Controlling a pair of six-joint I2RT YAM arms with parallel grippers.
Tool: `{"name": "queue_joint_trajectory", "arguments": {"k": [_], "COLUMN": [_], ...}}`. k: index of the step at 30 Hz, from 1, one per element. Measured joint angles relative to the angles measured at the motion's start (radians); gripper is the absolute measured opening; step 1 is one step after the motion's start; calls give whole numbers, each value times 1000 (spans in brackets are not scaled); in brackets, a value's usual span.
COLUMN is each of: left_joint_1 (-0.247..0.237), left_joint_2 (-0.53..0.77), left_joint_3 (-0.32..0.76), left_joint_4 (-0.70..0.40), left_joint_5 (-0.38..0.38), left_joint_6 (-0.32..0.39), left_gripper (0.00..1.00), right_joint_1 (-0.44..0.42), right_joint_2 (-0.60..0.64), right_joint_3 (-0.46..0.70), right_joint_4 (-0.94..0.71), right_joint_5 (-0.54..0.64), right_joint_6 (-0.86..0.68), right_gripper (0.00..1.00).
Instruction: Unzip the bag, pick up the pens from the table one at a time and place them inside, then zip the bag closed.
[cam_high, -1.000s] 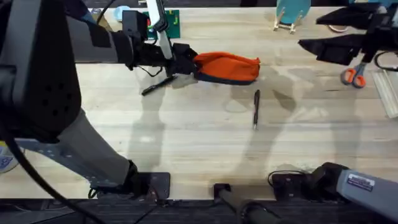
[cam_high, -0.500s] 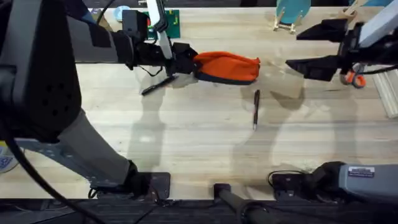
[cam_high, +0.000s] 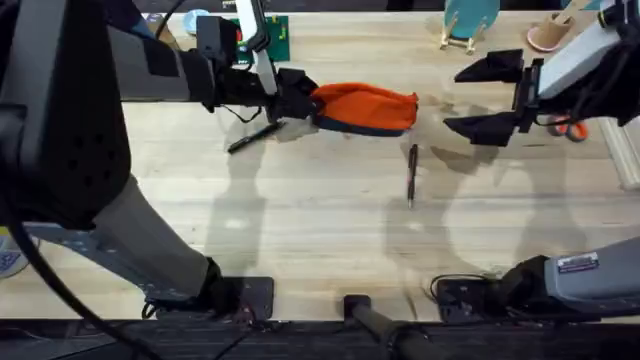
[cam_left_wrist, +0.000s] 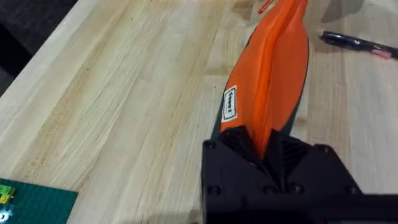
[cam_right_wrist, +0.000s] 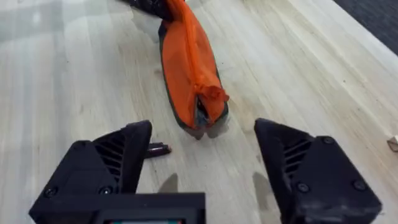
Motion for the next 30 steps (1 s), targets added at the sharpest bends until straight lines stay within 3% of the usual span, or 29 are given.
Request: {"name": "queue_joint_trajectory", "arguments": {"k": [30], "left_joint_1": [0], "left_joint_2": [0], "left_joint_3": [0], "left_joint_4": [0], "left_joint_5": [0], "left_joint_6": [0], "left_gripper": [41], "right_joint_1": [26], "right_joint_2": [0], "right_joint_3": [2], "right_joint_4": [21], "right_joint_5": [0], "right_joint_6": [-28], "right_gripper": [995]}}
